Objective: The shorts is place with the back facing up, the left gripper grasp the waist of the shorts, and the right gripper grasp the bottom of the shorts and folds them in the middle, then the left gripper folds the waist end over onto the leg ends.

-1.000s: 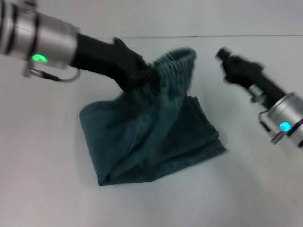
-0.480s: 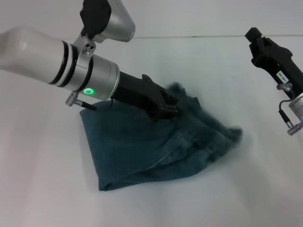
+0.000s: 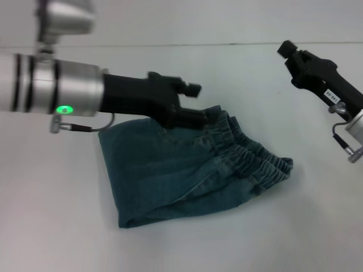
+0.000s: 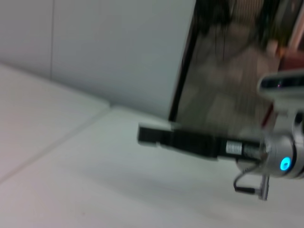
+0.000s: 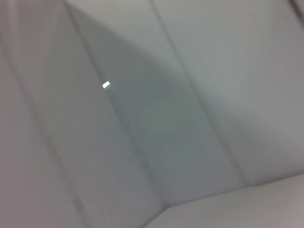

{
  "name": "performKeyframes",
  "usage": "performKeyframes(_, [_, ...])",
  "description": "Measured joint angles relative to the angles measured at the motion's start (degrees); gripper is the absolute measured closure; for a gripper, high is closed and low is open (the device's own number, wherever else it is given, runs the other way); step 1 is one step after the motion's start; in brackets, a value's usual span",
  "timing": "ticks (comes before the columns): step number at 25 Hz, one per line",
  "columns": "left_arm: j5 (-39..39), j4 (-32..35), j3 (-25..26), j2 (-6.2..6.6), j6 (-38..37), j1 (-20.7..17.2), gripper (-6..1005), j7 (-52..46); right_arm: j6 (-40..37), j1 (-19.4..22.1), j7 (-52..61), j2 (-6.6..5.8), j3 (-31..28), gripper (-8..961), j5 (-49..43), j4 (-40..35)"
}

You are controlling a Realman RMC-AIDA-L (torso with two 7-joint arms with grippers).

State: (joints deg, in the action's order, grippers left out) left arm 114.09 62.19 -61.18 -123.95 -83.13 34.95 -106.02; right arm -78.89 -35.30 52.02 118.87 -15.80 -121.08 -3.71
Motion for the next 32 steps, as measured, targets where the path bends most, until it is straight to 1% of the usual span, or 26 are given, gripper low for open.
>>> performKeyframes(3, [-3.4,1.0,5.9,0.03,-4.7,-3.8,310,2.2,-5.1,-1.1,6.4,-0.01,7.3,859,0.0,-6.9])
performKeyframes(5, [-5.2,0.7,11.4,0.15,-8.6,-6.7,221,4.0,-8.9,-1.5,11.3,-0.02,13.3,856,-0.1,-11.9])
performKeyframes(8, [-6.2,-0.6,17.9,0.3,-13.2,-11.0,87,7.1,-13.2,-1.5,17.2,-0.16,23.0,852,0.0,-18.9])
performKeyframes(9, [-6.3,-0.8,19.4,0.31,-14.3,-12.4,81,7.9,-14.7,-1.3,18.1,-0.16,25.6,850,-0.1,-20.6])
performKeyframes(11, [-6.3,-1.1,21.8,0.31,-15.7,-14.9,70,9.1,-17.9,-0.5,19.9,-0.19,31.6,754,-0.1,-24.7])
performKeyframes(13, [-6.2,-1.1,24.1,0.2,-17.1,-17.4,58,10.1,-22.1,0.7,23.3,-0.43,39.1,659,-0.1,-30.1])
performKeyframes(17, [-5.2,-0.8,27.2,0.16,-19.9,-20.9,52,12.1,-24.9,2.9,31.1,-1.33,50.1,482,-0.2,-39.0])
performKeyframes(19, [-3.0,-0.3,28.2,0.17,-20.5,-21.7,52,12.5,-25.0,4.0,34.5,-1.56,53.0,396,-1.1,-42.5])
performKeyframes(21, [0.8,0.2,28.9,0.18,-20.7,-21.9,52,12.5,-24.8,4.5,36.3,-1.61,54.0,353,-3.1,-44.5])
performKeyframes(24, [4.2,0.3,29.2,0.14,-20.3,-21.7,52,12.1,-24.4,4.6,38.0,-1.62,54.1,288,-6.3,-45.5])
performKeyframes(30, [6.0,0.5,29.2,0.27,-20.0,-20.8,52,11.4,-22.5,3.0,40.6,-1.09,54.3,159,-12.5,-46.2])
performKeyframes(32, [7.3,0.6,29.0,0.34,-20.0,-20.3,52,10.8,-22.4,2.8,40.8,-0.87,54.3,55,-12.9,-46.2])
